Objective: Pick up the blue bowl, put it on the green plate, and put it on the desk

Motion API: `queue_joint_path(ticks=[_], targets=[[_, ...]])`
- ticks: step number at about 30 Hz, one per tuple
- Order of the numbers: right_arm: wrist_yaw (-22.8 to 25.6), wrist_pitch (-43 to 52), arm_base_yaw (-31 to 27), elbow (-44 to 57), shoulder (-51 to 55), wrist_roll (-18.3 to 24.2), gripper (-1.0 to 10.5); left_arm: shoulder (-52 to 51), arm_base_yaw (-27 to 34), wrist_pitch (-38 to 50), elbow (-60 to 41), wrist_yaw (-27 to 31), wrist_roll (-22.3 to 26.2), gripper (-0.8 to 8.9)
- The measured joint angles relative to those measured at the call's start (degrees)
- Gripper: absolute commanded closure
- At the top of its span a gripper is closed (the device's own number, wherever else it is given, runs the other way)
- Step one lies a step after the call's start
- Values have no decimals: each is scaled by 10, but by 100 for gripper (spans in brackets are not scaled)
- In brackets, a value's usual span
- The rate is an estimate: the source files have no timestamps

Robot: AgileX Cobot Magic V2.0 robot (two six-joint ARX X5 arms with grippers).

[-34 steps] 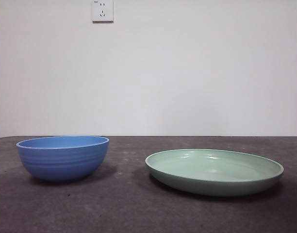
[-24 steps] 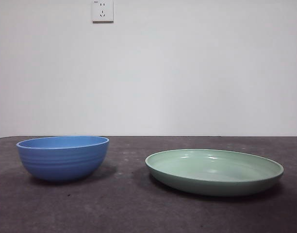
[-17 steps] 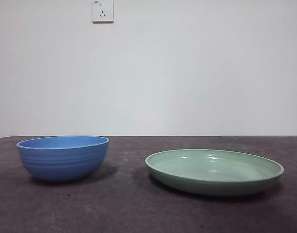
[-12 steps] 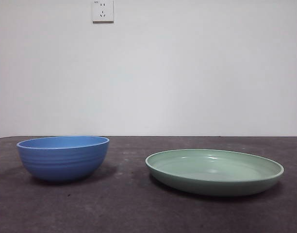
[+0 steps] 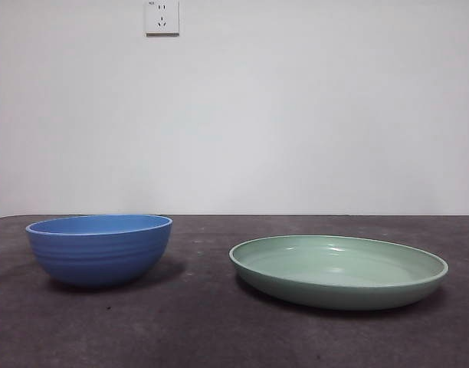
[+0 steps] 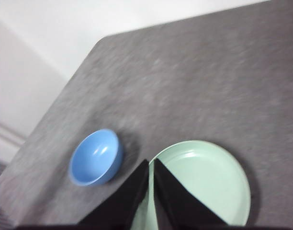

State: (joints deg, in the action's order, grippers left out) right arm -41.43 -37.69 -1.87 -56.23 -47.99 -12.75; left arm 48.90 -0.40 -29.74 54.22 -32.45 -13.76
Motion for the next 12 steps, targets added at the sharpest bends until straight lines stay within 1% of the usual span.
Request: queue_joint_path(ticks=[3,7,10,12], targets=[[-5,-10,7,-8,-17,18,934,27,0,-9,3,-21,9,794],[-4,-14,9,-8,-23,39,934,49,0,-14,3,-23,12,789],[-4,-14,9,-8,-22,46,934,52,0,-14,3,-23,13,778],[-4,-17,9,-8,-23,49,934,52,0,-14,3,-23,14,751]])
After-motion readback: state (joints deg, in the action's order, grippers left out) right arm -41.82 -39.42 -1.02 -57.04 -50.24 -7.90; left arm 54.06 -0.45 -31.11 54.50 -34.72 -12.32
